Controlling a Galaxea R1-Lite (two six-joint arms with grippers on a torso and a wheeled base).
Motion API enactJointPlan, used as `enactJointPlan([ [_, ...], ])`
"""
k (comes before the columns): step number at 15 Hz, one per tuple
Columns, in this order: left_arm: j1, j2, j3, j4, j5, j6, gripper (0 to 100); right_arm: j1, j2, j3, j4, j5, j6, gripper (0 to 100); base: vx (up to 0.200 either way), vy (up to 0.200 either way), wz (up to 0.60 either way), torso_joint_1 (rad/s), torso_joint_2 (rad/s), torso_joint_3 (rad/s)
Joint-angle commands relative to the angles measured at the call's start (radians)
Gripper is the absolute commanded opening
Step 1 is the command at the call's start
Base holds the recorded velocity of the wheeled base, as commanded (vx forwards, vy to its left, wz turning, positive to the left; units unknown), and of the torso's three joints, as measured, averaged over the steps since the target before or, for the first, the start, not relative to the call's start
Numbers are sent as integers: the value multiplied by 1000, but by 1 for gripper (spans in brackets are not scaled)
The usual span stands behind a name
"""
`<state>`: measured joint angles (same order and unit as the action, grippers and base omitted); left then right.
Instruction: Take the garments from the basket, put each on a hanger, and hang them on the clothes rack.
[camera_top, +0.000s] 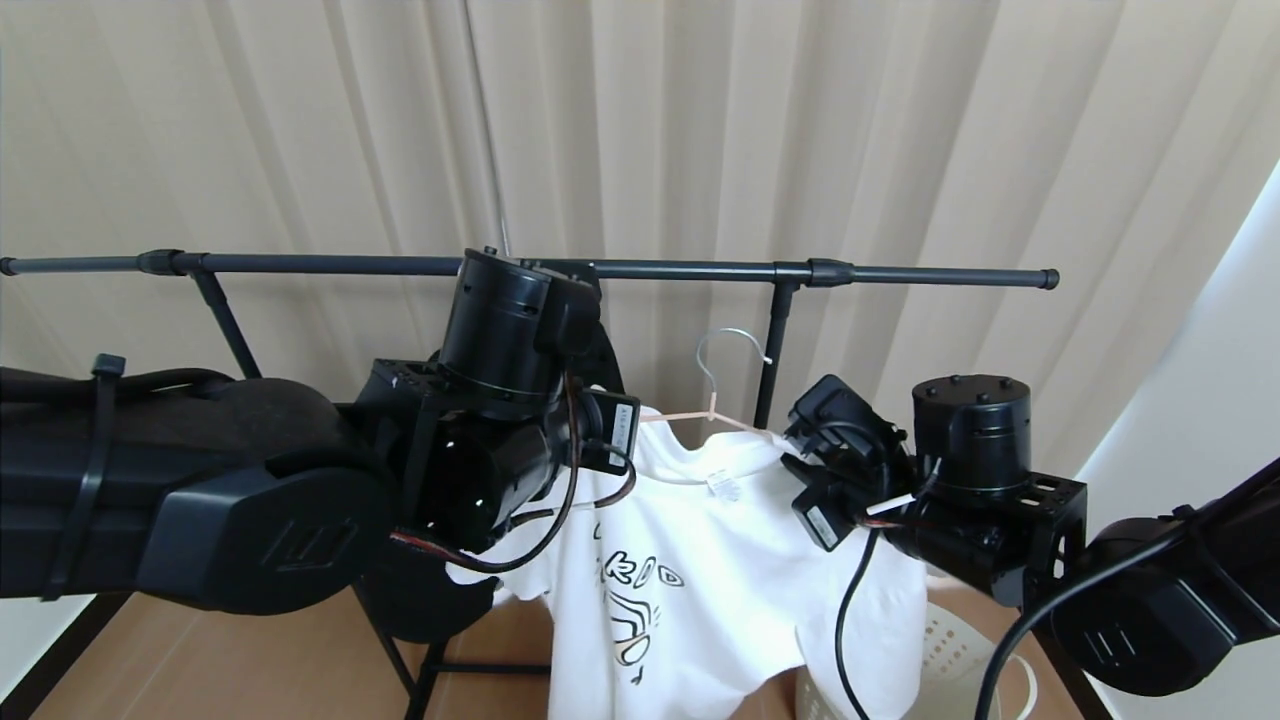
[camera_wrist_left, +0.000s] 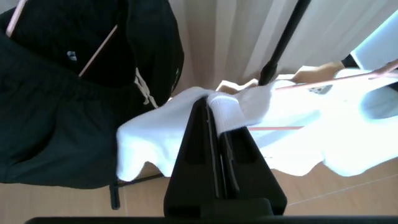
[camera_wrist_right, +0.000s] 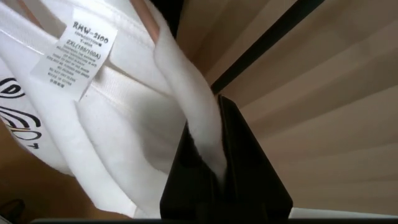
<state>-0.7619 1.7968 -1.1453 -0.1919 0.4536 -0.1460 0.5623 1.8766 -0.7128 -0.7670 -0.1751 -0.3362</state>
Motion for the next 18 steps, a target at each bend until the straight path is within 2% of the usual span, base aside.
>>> enactJointPlan([
  [1,-16,10,-22,0,-1,-1,0,21,33,-17,0,-3,20,0,0,0,0,0,0,0],
  [9,-79,39,-62,-1,0,-60,0,70,93,-73,0,-37,121,0,0,0,0,0,0,0],
  [13,-82,39,-88,-1,0,-64,0,70,96,-97,0,-35,177,0,0,0,0,0,0,0],
  [18,-57,39,-74,-1,30,-60,0,64,42,-94,-2,-23,192,0,0,0,0,0,0,0],
])
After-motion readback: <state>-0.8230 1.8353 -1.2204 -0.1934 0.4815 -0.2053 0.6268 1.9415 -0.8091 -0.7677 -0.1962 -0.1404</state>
